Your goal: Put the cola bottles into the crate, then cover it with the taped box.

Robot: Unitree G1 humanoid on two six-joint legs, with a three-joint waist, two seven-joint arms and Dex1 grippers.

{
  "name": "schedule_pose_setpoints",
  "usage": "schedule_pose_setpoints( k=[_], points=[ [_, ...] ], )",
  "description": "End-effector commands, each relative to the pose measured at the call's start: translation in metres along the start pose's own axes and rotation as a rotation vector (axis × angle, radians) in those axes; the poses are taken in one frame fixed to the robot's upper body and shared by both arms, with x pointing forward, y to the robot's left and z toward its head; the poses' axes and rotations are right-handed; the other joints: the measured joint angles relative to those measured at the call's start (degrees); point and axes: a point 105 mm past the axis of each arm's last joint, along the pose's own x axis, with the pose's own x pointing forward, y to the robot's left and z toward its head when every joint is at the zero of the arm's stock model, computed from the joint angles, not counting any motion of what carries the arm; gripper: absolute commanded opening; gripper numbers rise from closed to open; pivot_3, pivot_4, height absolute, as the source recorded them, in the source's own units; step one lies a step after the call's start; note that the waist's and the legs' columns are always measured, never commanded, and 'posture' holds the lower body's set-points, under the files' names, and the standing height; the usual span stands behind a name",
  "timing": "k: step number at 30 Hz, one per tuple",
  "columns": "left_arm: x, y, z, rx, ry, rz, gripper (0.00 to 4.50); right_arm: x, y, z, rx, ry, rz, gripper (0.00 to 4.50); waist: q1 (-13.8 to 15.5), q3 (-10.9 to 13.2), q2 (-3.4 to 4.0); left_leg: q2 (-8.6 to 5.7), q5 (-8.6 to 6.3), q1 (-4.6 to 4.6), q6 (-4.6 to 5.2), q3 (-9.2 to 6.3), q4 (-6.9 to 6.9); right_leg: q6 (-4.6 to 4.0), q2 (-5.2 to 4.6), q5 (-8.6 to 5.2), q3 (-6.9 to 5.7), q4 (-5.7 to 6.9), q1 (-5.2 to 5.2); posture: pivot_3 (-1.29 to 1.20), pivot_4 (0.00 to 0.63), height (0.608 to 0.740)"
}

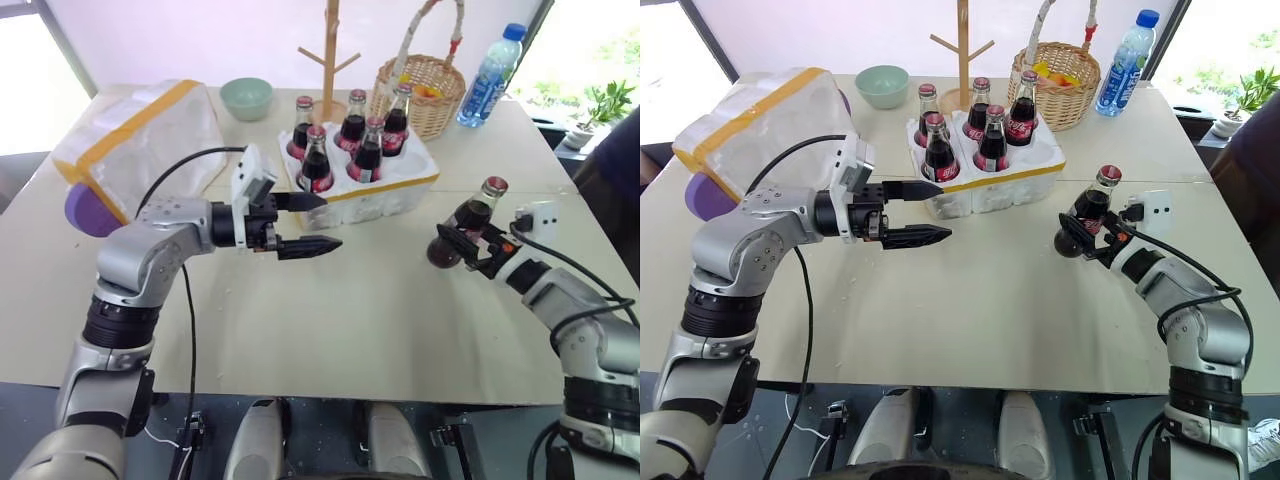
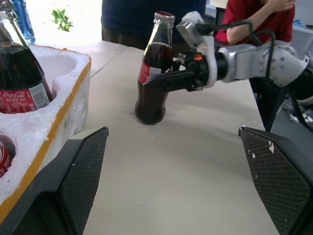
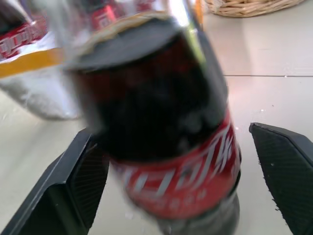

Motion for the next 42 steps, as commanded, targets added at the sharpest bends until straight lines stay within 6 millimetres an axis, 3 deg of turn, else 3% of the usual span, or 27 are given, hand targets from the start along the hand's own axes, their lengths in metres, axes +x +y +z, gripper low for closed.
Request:
schedule_pose_setpoints(
  k=[1, 4, 8, 16, 19, 22, 29, 33, 36, 40, 42],
  points=[
    [-0.002, -0.002, 0.013, 0.053, -0.030, 0.008, 4.50, -0.006, 0.009, 0.031, -0.058, -0.091, 0.067, 2.83, 0.1, 0.0, 0.01, 0.00, 0.00, 0.00, 0.00, 0.00, 0.00, 0.00, 0.00, 0.00, 0.00, 0.00, 0.00, 0.00, 0.150, 0.740],
    [-0.005, 0.001, 0.013, 0.053, -0.034, 0.033, 4.50, -0.010, 0.024, 0.059, -0.079, -0.147, 0.162, 2.85, 0.0, 0.0, 0.06, 0.00, 0.00, -0.05, 0.00, 0.02, -0.02, 0.13, 0.00, 0.07, 0.01, 0.00, -0.06, 0.00, 0.150, 0.740],
    [-0.011, 0.009, 0.017, 0.057, -0.056, 0.093, 4.50, 0.010, 0.044, 0.123, -0.124, -0.260, 0.264, 2.85, -1.4, 0.2, 0.39, -0.01, 0.01, -0.16, 0.01, 0.15, 0.00, 0.14, 0.00, 0.10, 0.21, 0.09, -0.35, 0.00, 0.150, 0.740],
    [-0.018, 0.017, 0.021, 0.072, -0.071, 0.154, 4.50, 0.079, 0.050, 0.163, -0.184, -0.279, 0.213, 2.85, -1.5, 0.2, 0.36, 0.06, 0.01, -0.22, 0.03, 0.11, -0.17, 0.16, 0.23, 0.12, 0.32, 0.08, -0.53, 0.00, 0.150, 0.740],
    [-0.022, 0.016, 0.021, 0.081, -0.074, 0.177, 4.50, 0.109, 0.054, 0.156, -0.194, -0.238, 0.208, 2.85, -1.7, 0.2, 0.38, 0.05, 0.01, -0.35, 0.03, 0.26, -0.16, 0.18, 0.21, 0.13, 0.45, 0.08, -0.70, 0.00, 0.150, 0.740],
    [-0.026, 0.016, 0.021, 0.083, -0.075, 0.199, 4.50, 0.124, 0.057, 0.144, -0.204, -0.199, 0.223, 2.85, -1.6, 0.2, 0.37, 0.06, 0.02, -0.53, 0.03, 0.26, -0.16, 0.18, 0.21, 0.14, 0.47, 0.11, -0.90, 0.00, 0.150, 0.740],
    [-0.033, 0.017, 0.018, 0.077, -0.072, 0.239, 4.50, 0.138, 0.058, 0.114, -0.242, -0.106, 0.238, 2.85, -1.5, 0.3, 0.38, 0.06, 0.02, -0.54, 0.01, 0.30, -0.14, 0.19, 0.20, 0.15, 0.49, 0.11, -0.87, 0.00, 0.150, 0.740],
    [-0.035, 0.018, 0.019, 0.080, -0.073, 0.249, 4.50, 0.139, 0.048, 0.098, -0.284, -0.047, 0.194, 2.85, -1.6, 0.3, 0.38, 0.06, 0.02, -0.53, 0.01, 0.29, -0.15, 0.19, 0.20, 0.14, 0.49, 0.11, -0.88, 0.00, 0.150, 0.740],
    [-0.035, 0.021, 0.020, 0.083, -0.070, 0.254, 4.50, 0.140, 0.038, 0.085, -0.300, 0.012, 0.139, 4.29, -1.5, 0.3, 0.37, 0.06, 0.03, -0.53, 0.00, 0.30, -0.15, 0.19, 0.20, 0.15, 0.49, 0.11, -0.88, 0.00, 0.150, 0.740],
    [-0.039, 0.024, 0.022, 0.090, -0.065, 0.261, 4.50, 0.139, 0.041, 0.089, -0.320, 0.007, 0.146, 4.45, -1.5, 0.3, 0.37, 0.05, 0.03, -0.49, -0.01, 0.30, -0.14, 0.19, 0.20, 0.15, 0.49, 0.12, -0.83, 0.00, 0.150, 0.740],
    [-0.043, 0.024, 0.023, 0.095, -0.058, 0.266, 4.50, 0.132, 0.056, 0.101, -0.273, -0.026, 0.256, 4.45, -1.5, 0.3, 0.37, 0.06, 0.03, -0.49, -0.01, 0.29, -0.14, 0.19, 0.20, 0.15, 0.49, 0.12, -0.83, 0.00, 0.150, 0.740]
  ],
)
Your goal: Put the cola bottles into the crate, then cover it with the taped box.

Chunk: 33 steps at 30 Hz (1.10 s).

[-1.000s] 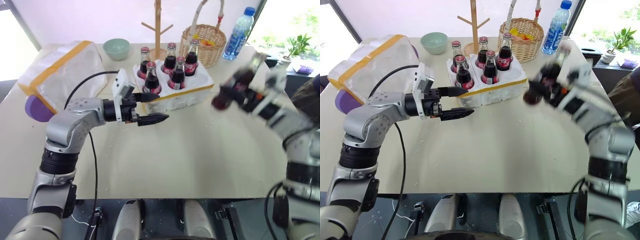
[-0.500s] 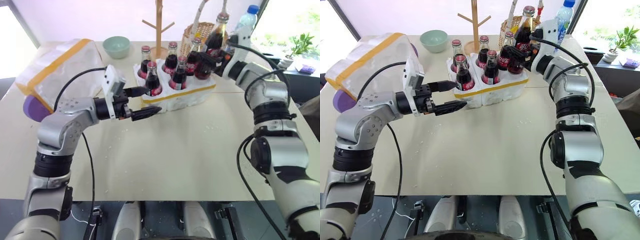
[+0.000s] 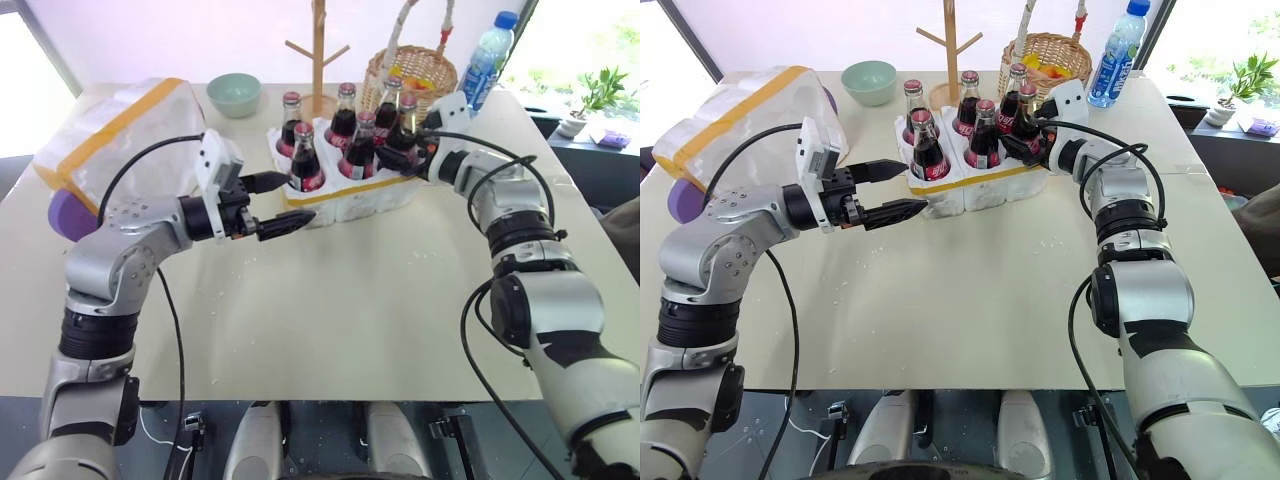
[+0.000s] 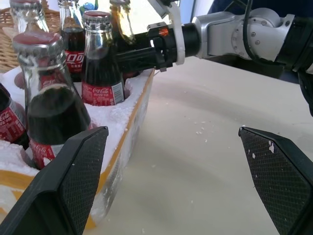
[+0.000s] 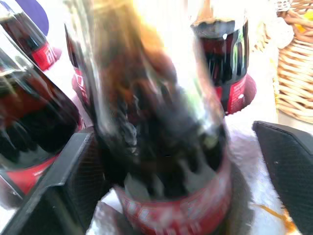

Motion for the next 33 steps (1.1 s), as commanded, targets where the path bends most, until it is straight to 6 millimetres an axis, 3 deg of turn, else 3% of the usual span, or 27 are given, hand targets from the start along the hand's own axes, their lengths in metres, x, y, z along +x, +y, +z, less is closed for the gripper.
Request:
schedule_pose_setpoints(
  k=[1, 4, 6, 8, 10, 15, 17, 19, 23, 27, 33],
  points=[
    [-0.012, 0.004, 0.019, 0.065, -0.026, 0.021, 4.50, -0.018, 0.021, 0.042, -0.011, -0.133, 0.192, 4.45, 0.1, 0.0, 0.00, 0.00, 0.00, -0.01, 0.00, -0.01, 0.00, 0.00, 0.00, 0.00, 0.00, -0.01, 0.00, 0.00, 0.150, 0.740],
    [-0.030, 0.008, 0.026, 0.090, 0.000, 0.051, 4.50, -0.054, 0.056, 0.065, -0.078, -0.165, 0.394, 4.45, 0.2, 0.0, 0.03, 0.00, 0.00, -0.07, 0.01, -0.06, -0.04, 0.00, 0.00, 0.00, -0.01, -0.02, -0.05, 0.00, 0.150, 0.740],
    [-0.049, 0.010, 0.032, 0.109, 0.025, 0.081, 4.50, -0.079, 0.062, 0.071, -0.125, -0.150, 0.428, 4.45, 0.0, 0.0, 0.03, 0.01, -0.01, -0.09, 0.01, -0.04, -0.05, 0.00, 0.00, -0.01, -0.01, -0.02, -0.10, 0.00, 0.150, 0.740],
    [-0.086, 0.012, 0.044, 0.136, 0.085, 0.133, 4.50, -0.117, 0.063, 0.080, -0.226, -0.107, 0.459, 4.45, -0.3, 0.0, 0.03, 0.03, -0.02, -0.02, 0.01, -0.01, -0.06, 0.00, 0.00, -0.01, 0.01, 0.00, -0.09, 0.00, 0.150, 0.740],
    [-0.114, 0.008, 0.053, 0.148, 0.134, 0.170, 4.50, -0.140, 0.062, 0.085, -0.274, -0.073, 0.457, 4.45, -0.2, 0.0, 0.02, 0.06, -0.02, -0.03, 0.01, -0.02, -0.09, -0.02, 0.02, -0.02, 0.00, 0.00, -0.13, 0.00, 0.150, 0.740],
    [-0.169, 0.004, 0.072, 0.118, 0.170, 0.303, 4.50, -0.161, 0.052, 0.096, -0.274, -0.048, 0.407, 4.45, -0.2, 0.0, 0.00, 0.11, -0.04, 0.11, -0.05, 0.13, -0.06, -0.31, -0.01, -0.14, 0.04, -0.13, -0.05, 0.00, 0.150, 0.740],
    [-0.196, 0.004, 0.071, 0.104, 0.236, 0.387, 4.50, -0.166, 0.054, 0.102, -0.242, -0.057, 0.425, 4.45, -0.3, 0.0, -0.01, 0.13, -0.04, 0.13, -0.06, 0.17, -0.03, -0.37, -0.02, -0.12, 0.07, -0.14, -0.07, 0.00, 0.150, 0.740],
    [-0.228, 0.010, 0.062, 0.083, 0.333, 0.505, 4.50, -0.173, 0.062, 0.108, -0.209, -0.070, 0.483, 4.45, -0.3, 0.0, -0.01, 0.17, -0.04, 0.10, -0.06, 0.37, -0.07, -0.42, -0.02, -0.12, 0.19, -0.11, -0.22, 0.00, 0.150, 0.740],
    [-0.285, 0.032, 0.023, 0.054, 0.603, 0.697, 4.50, -0.188, 0.087, 0.130, -0.206, -0.157, 0.638, 4.45, -0.1, 0.0, 0.01, 0.19, -0.03, 0.09, -0.06, 0.64, -0.40, -0.43, -0.02, -0.12, 0.33, -0.07, -0.51, 0.00, 0.150, 0.740],
    [-0.295, 0.060, 0.008, 0.001, 0.651, 0.738, 4.50, -0.193, 0.100, 0.141, -0.194, -0.207, 0.722, 4.45, 0.4, -0.1, -0.25, 0.24, 0.01, 0.08, -0.13, 0.71, -0.59, -0.50, -0.01, -0.16, 0.39, -0.07, -0.66, 0.00, 0.150, 0.740],
    [-0.297, 0.106, -0.011, -0.076, 0.715, 0.840, 4.50, -0.185, 0.098, 0.136, -0.197, -0.185, 0.680, 4.45, 0.2, -0.2, -0.50, 0.26, 0.01, -0.05, -0.14, 1.00, -0.57, -0.57, -0.06, -0.06, 0.44, -0.23, -0.72, 0.00, 0.150, 0.740]
  ],
)
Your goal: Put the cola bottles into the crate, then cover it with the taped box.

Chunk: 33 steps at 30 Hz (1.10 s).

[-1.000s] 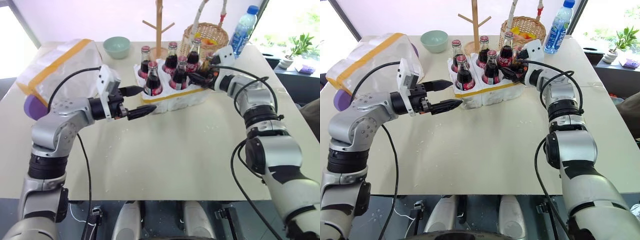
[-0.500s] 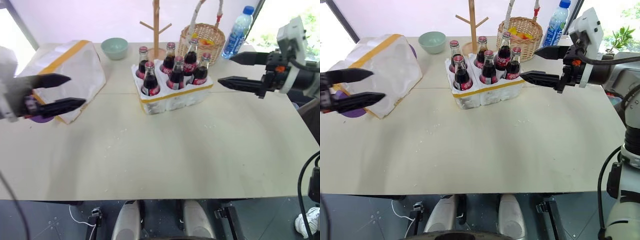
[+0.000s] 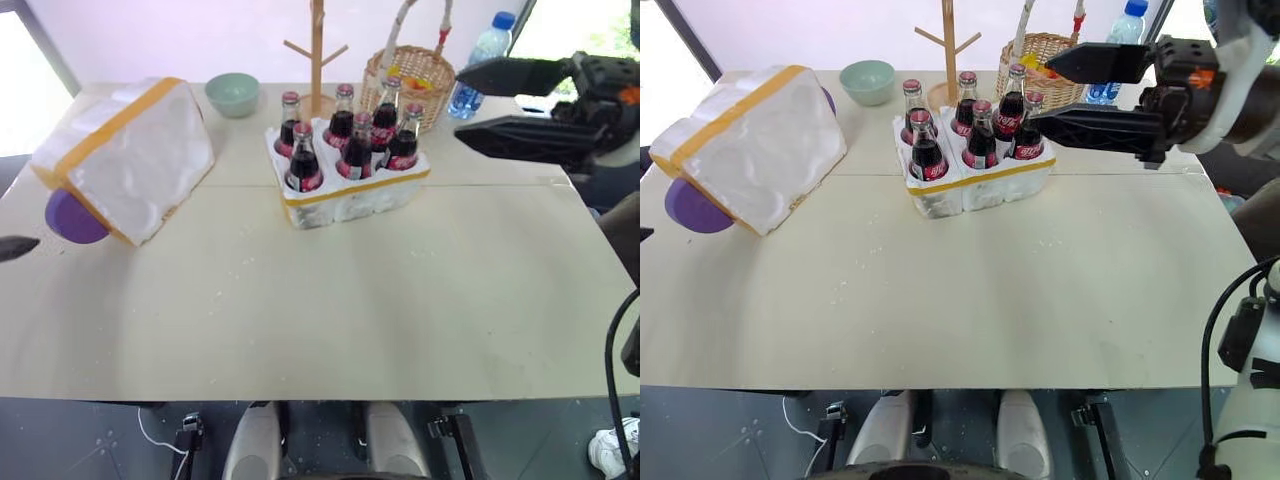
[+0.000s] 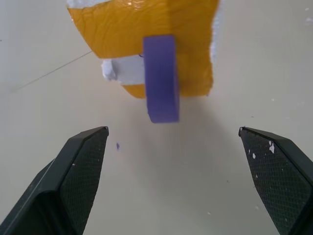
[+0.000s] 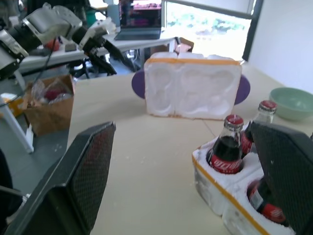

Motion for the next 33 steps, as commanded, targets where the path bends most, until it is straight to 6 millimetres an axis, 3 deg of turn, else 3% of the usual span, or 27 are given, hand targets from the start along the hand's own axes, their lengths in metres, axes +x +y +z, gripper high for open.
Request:
schedule_pose_setpoints(
  k=[1, 8, 16, 19, 24, 29, 33],
  points=[
    [0.017, 0.013, -0.002, -0.016, 0.086, 0.041, 4.50, -0.003, 0.000, 0.007, -0.041, -0.017, -0.035, 4.45, 0.0, 0.0, -0.05, 0.00, 0.01, -0.03, 0.01, 0.01, 0.00, 0.16, 0.03, 0.09, 0.00, 0.04, -0.04, 0.00, 0.150, 0.740],
    [0.056, 0.013, 0.004, -0.033, 0.217, 0.021, 4.50, -0.011, -0.007, 0.002, -0.028, -0.030, -0.145, 4.45, -0.2, 0.1, -0.23, -0.03, 0.03, -0.01, 0.04, -0.03, 0.09, 0.39, 0.10, 0.21, -0.01, 0.27, -0.03, 0.00, 0.150, 0.740],
    [0.073, 0.009, 0.032, -0.011, 0.160, 0.032, 4.50, -0.019, 0.003, -0.014, -0.035, 0.035, -0.180, 4.45, 0.1, 0.1, -0.34, 0.01, 0.02, -0.04, 0.05, -0.06, 0.12, 0.40, 0.10, 0.20, 0.00, 0.27, -0.04, 0.00, 0.150, 0.740],
    [0.075, 0.008, 0.035, -0.006, 0.152, 0.028, 3.70, -0.022, 0.007, -0.020, -0.027, 0.073, -0.176, 4.50, 0.0, 0.1, -0.37, 0.01, 0.02, -0.05, 0.05, -0.08, 0.16, 0.40, 0.09, 0.20, 0.00, 0.27, -0.02, 0.00, 0.150, 0.740],
    [0.077, 0.005, 0.034, 0.016, 0.168, 0.010, 1.36, -0.023, 0.008, -0.025, -0.040, 0.094, -0.190, 4.50, -0.1, 0.1, -0.38, 0.02, 0.02, -0.03, 0.05, -0.08, 0.17, 0.40, 0.09, 0.20, 0.00, 0.27, -0.03, 0.00, 0.150, 0.740],
    [0.076, 0.008, 0.043, 0.050, 0.123, 0.025, 1.36, -0.024, 0.004, -0.029, -0.055, 0.107, -0.216, 4.50, 0.0, 0.1, -0.38, 0.04, 0.02, -0.03, 0.05, -0.08, 0.17, 0.40, 0.10, 0.20, 0.00, 0.28, -0.04, 0.00, 0.150, 0.740],
    [0.073, 0.007, 0.083, 0.169, -0.071, 0.050, 1.36, -0.027, 0.000, -0.034, -0.050, 0.125, -0.240, 4.50, 0.1, 0.1, -0.41, 0.04, 0.02, -0.06, 0.05, -0.08, 0.21, 0.40, 0.10, 0.20, 0.00, 0.28, -0.03, 0.00, 0.150, 0.740]
  ],
)
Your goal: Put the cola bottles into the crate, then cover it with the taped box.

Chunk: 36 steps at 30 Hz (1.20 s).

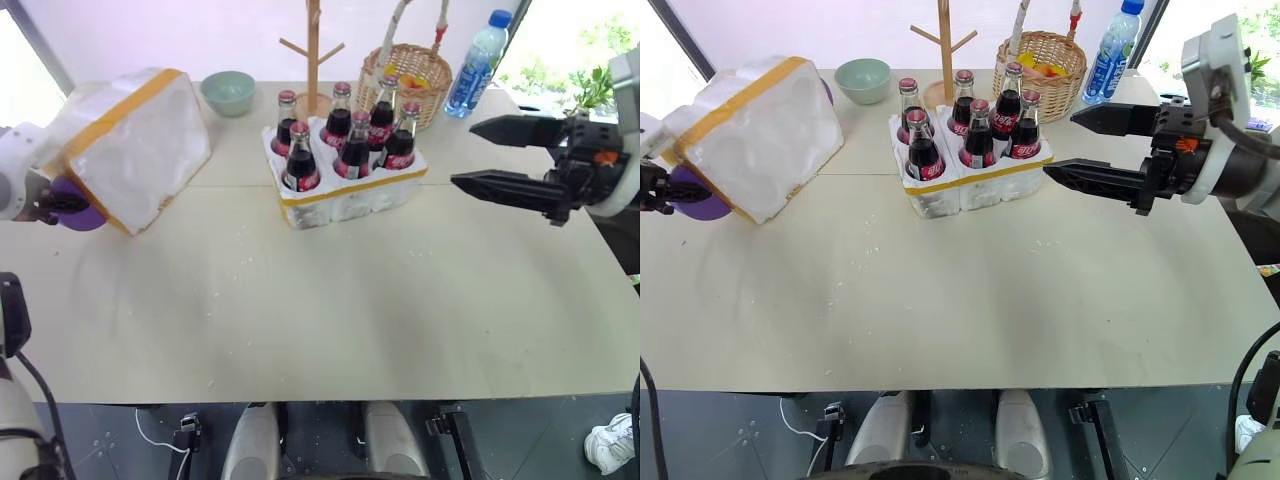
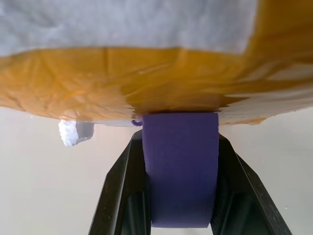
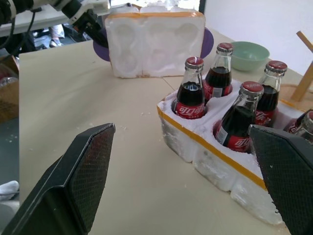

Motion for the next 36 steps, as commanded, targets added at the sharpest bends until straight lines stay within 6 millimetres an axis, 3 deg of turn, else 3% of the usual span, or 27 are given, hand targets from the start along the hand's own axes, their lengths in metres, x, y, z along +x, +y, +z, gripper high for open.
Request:
schedule_pose_setpoints(
  k=[1, 7, 13, 17, 21, 27, 31, 36],
  points=[
    [-0.021, 0.008, 0.057, 0.149, -0.258, 0.084, 1.36, -0.006, -0.001, 0.005, -0.044, 0.001, -0.029, 4.50, 0.2, 0.0, -0.03, 0.00, 0.00, -0.01, 0.00, -0.01, 0.02, 0.00, 0.00, 0.00, 0.00, 0.00, 0.00, 0.00, 0.150, 0.740],
    [-0.029, -0.010, 0.117, 0.369, -0.508, 0.138, 1.36, -0.009, 0.005, -0.002, 0.019, 0.005, -0.018, 4.50, 0.8, 0.0, -0.03, 0.01, -0.06, -0.11, 0.10, -0.01, 0.37, 0.03, -0.01, 0.03, 0.00, 0.00, 0.09, 0.00, 0.150, 0.740],
    [-0.034, -0.024, 0.147, 0.409, -0.608, 0.161, 1.36, -0.011, 0.002, -0.003, -0.001, -0.013, -0.087, 4.50, 1.0, 0.0, -0.04, 0.00, -0.08, -0.10, 0.13, 0.01, 0.44, 0.11, -0.01, 0.07, 0.02, 0.02, 0.13, 0.00, 0.150, 0.740],
    [-0.057, -0.027, 0.184, 0.378, -0.797, 0.228, 1.36, -0.014, -0.003, -0.006, 0.003, -0.020, -0.129, 4.50, 1.1, 0.0, -0.06, 0.00, -0.08, -0.09, 0.13, 0.00, 0.45, 0.13, 0.00, 0.08, 0.02, 0.04, 0.13, 0.00, 0.150, 0.740],
    [-0.075, -0.052, 0.211, 0.509, -0.933, 0.212, 1.36, -0.015, -0.004, -0.007, 0.012, -0.029, -0.147, 4.50, 1.3, 0.0, -0.06, -0.03, -0.08, -0.13, 0.13, 0.00, 0.51, 0.24, -0.01, 0.15, 0.06, 0.02, 0.16, 0.00, 0.150, 0.740],
    [-0.079, -0.100, 0.229, 0.838, -0.986, 0.276, 1.36, -0.018, -0.004, -0.012, 0.026, -0.018, -0.162, 4.50, 1.4, 0.0, -0.05, -0.04, -0.08, -0.07, 0.13, -0.01, 0.54, 0.25, 0.00, 0.15, 0.08, 0.02, 0.25, 0.00, 0.150, 0.740],
    [-0.050, -0.129, 0.228, 1.044, -0.914, 0.342, 1.36, -0.020, -0.002, -0.014, 0.041, -0.026, -0.171, 4.50, 1.4, 0.0, -0.01, -0.06, -0.08, 0.01, 0.14, 0.00, 0.56, 0.27, 0.00, 0.16, 0.12, 0.01, 0.31, 0.00, 0.150, 0.740],
    [-0.032, -0.150, 0.230, 1.214, -0.917, 0.433, 1.36, -0.021, -0.002, -0.014, 0.050, -0.032, -0.185, 4.50, 1.2, 0.0, -0.02, -0.06, -0.08, 0.01, 0.14, 0.00, 0.60, 0.30, 0.00, 0.18, 0.13, -0.01, 0.35, 0.00, 0.150, 0.740]
  ],
)
